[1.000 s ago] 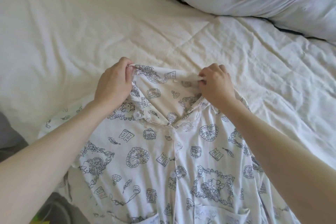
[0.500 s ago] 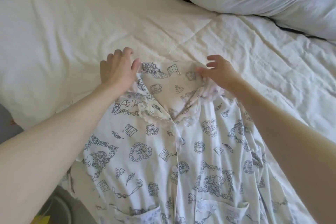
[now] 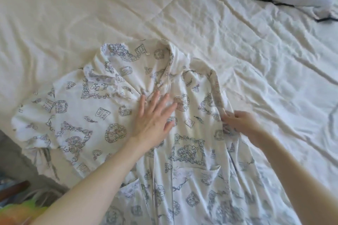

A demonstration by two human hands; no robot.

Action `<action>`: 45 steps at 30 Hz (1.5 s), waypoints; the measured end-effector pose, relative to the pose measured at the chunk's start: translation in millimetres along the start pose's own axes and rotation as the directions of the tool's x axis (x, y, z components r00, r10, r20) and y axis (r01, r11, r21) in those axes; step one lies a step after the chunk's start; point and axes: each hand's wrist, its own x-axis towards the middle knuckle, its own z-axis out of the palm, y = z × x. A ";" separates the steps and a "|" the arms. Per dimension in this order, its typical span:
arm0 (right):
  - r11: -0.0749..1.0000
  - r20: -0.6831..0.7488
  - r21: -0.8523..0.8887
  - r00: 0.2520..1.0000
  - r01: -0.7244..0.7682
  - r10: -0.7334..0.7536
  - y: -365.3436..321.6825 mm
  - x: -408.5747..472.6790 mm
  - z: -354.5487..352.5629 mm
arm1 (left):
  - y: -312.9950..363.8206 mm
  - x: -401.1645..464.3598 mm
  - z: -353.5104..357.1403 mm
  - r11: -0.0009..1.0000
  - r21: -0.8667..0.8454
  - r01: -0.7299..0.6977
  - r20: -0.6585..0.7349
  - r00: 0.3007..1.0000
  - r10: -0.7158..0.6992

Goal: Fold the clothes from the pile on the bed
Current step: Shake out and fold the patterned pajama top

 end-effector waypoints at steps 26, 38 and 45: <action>0.995 -0.124 0.065 0.989 -0.070 0.078 93.0 -12.6 -78.1 | 104.5 26.1 4.7 0.996 -0.084 0.027 0.331 0.943 0.002; 0.784 0.346 -0.064 0.751 0.618 -0.563 23.9 -165.4 27.7 | 117.5 -40.0 -55.6 -0.156 -0.808 0.568 0.570 0.821 0.033; 0.918 -0.266 0.113 0.902 0.380 -0.341 46.5 -158.4 45.0 | 50.6 -97.9 -45.4 -0.066 -0.826 0.560 0.553 0.780 -0.292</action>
